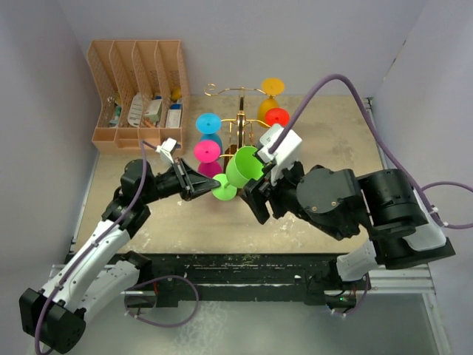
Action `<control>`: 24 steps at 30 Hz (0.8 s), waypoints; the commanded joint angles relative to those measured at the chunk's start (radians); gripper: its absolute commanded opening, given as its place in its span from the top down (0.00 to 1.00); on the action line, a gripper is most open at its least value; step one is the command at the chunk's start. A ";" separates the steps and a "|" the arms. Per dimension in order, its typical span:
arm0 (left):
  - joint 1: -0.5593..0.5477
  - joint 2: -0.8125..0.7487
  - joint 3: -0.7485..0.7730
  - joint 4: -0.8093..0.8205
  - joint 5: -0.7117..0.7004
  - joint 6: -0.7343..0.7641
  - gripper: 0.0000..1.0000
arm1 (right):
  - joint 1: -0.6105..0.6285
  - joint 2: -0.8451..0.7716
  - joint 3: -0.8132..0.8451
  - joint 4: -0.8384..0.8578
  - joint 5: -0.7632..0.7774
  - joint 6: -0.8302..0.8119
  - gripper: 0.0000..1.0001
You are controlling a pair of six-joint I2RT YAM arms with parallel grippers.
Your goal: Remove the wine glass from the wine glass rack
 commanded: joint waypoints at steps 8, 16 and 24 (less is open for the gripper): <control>0.002 -0.067 0.013 0.035 0.039 0.052 1.00 | -0.246 0.055 0.059 0.020 -0.311 -0.048 0.32; 0.002 -0.064 0.012 0.055 0.039 0.041 1.00 | -0.292 0.073 0.013 0.024 -0.415 -0.058 0.33; 0.002 -0.053 0.009 0.105 0.036 0.005 1.00 | -0.324 0.087 -0.044 0.025 -0.471 -0.043 0.56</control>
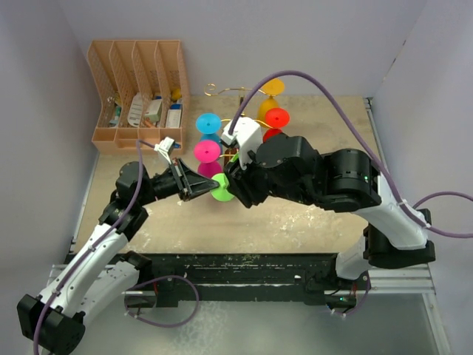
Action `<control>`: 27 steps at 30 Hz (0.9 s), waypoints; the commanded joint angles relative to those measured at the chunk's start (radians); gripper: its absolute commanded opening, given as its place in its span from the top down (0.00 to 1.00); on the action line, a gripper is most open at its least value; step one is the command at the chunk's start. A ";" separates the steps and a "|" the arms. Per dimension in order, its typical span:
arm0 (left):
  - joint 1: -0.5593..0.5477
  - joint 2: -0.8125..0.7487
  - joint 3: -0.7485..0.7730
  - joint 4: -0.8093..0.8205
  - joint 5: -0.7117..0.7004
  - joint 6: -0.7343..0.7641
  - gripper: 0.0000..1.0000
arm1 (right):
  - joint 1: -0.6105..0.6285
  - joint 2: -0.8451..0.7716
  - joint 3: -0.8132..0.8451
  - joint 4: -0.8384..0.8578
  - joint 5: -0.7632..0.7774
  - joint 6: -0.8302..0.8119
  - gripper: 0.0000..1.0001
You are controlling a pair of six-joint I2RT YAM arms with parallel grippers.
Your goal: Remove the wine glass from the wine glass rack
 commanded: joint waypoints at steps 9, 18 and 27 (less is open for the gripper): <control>0.002 0.016 0.024 0.043 -0.010 0.025 0.55 | -0.133 -0.012 0.009 0.051 -0.020 0.009 1.00; 0.002 0.008 0.074 -0.077 -0.063 0.116 0.15 | -0.387 0.017 0.133 0.106 -0.057 -0.052 1.00; 0.001 -0.067 0.165 -0.249 -0.131 0.264 0.16 | -0.922 0.115 0.158 0.249 -0.273 -0.005 1.00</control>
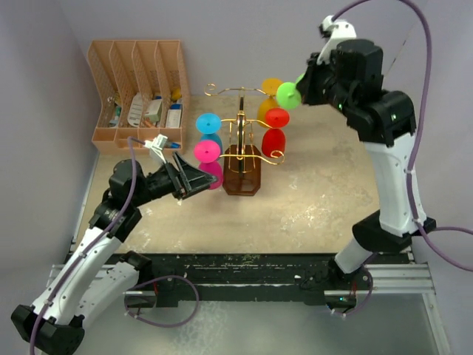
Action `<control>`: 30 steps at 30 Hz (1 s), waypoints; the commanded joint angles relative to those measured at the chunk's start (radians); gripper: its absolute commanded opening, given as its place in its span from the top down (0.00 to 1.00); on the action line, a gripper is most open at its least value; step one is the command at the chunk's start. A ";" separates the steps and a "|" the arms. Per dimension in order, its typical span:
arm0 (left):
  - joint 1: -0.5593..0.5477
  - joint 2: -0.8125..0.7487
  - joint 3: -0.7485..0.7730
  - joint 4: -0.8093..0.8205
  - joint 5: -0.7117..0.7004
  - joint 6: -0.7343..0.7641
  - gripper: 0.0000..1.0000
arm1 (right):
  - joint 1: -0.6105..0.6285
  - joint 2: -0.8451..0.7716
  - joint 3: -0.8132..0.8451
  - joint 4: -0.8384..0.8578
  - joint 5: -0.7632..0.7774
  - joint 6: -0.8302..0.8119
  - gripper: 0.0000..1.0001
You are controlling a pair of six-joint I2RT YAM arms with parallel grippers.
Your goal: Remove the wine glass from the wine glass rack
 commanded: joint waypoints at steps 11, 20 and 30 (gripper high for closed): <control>0.002 -0.112 0.184 -0.328 -0.163 0.244 0.20 | -0.539 0.297 0.026 0.117 -0.185 0.106 1.00; 0.001 -0.156 0.184 -0.448 -0.225 0.279 0.22 | -0.582 0.495 0.011 0.097 -0.136 0.104 1.00; 0.002 -0.180 0.169 -0.465 -0.216 0.275 0.22 | -0.589 0.580 -0.093 0.098 -0.060 0.060 1.00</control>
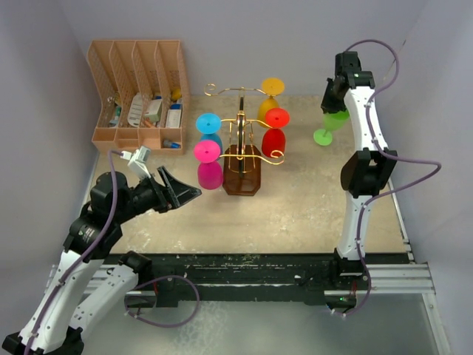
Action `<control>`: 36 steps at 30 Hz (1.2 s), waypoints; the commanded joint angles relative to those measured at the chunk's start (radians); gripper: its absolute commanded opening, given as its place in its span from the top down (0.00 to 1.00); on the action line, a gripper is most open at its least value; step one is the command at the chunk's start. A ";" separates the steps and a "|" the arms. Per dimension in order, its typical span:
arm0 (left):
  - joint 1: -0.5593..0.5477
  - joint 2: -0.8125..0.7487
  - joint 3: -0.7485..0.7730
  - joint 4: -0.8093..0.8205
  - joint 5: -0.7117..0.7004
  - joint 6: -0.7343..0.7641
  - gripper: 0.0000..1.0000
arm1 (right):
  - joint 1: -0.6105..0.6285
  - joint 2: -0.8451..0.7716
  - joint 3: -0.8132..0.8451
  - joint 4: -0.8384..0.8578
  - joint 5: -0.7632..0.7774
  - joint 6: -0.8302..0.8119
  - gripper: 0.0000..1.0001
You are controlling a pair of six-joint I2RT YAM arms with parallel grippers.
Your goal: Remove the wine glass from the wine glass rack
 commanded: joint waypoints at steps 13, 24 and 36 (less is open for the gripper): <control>0.001 -0.024 0.014 0.019 -0.004 0.015 0.22 | -0.007 -0.095 -0.240 0.146 0.036 -0.046 0.86; 0.002 -0.013 0.001 0.043 0.009 -0.001 0.21 | -0.007 -0.185 -0.227 0.147 0.032 -0.061 0.53; 0.001 -0.033 0.004 0.031 -0.100 0.020 0.21 | 0.220 -0.629 -0.336 0.264 0.158 -0.117 0.53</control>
